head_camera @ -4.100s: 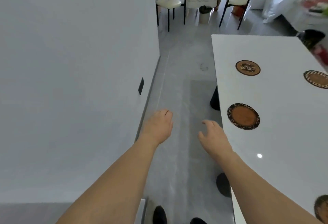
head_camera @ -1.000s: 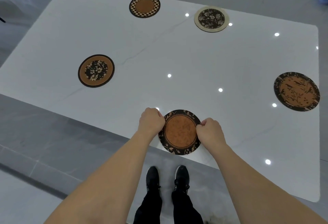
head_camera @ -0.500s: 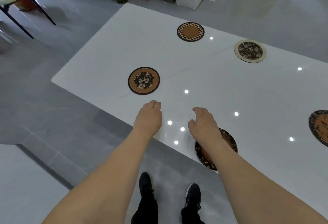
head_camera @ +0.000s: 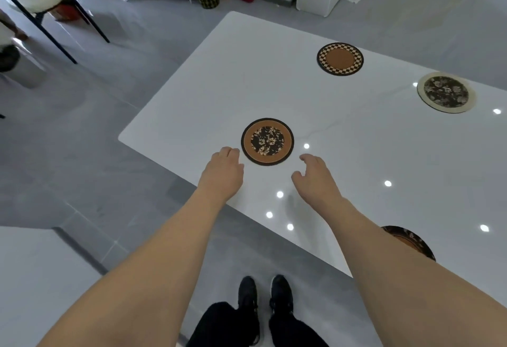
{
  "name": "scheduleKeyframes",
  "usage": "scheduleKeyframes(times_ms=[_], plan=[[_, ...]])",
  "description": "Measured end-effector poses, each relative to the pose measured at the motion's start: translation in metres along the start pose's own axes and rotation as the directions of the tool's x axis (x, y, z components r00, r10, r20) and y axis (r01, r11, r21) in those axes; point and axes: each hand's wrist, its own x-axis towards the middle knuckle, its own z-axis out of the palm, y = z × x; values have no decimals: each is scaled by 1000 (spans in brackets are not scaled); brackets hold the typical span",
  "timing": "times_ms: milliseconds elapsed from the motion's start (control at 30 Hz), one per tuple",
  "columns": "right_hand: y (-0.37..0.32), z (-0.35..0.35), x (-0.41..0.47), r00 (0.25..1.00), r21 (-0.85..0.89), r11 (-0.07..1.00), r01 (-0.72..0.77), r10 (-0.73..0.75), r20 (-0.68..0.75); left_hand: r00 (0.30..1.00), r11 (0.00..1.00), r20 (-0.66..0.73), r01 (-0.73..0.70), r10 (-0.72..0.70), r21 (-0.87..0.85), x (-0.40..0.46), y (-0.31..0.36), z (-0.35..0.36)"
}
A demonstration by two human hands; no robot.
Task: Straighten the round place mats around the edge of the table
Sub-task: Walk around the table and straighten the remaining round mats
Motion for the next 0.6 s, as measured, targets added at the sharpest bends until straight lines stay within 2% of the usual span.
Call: scheduleKeyframes(times_ms=[133, 233, 300, 467, 600], plan=[[-7, 9, 50, 983, 194, 964, -181, 182, 12, 997, 992, 58, 56, -50, -110, 47, -12, 4], [-9, 20, 91, 937, 406, 849, -338, 343, 63, 988, 960, 105, 133, -110, -246, 99, -11, 8], [-8, 27, 115, 917, 469, 796, -384, 389, 90, 978, 938, 142, 187, -151, -293, 131, -9, 15], [-6, 47, 150, 896, 477, 795, -376, 444, -34, 957, 894, 136, 289, -257, -343, 176, -1, 35], [-6, 43, 156, 857, 474, 783, -403, 505, -107, 961, 866, 138, 276, -240, -417, 183, 24, 40]])
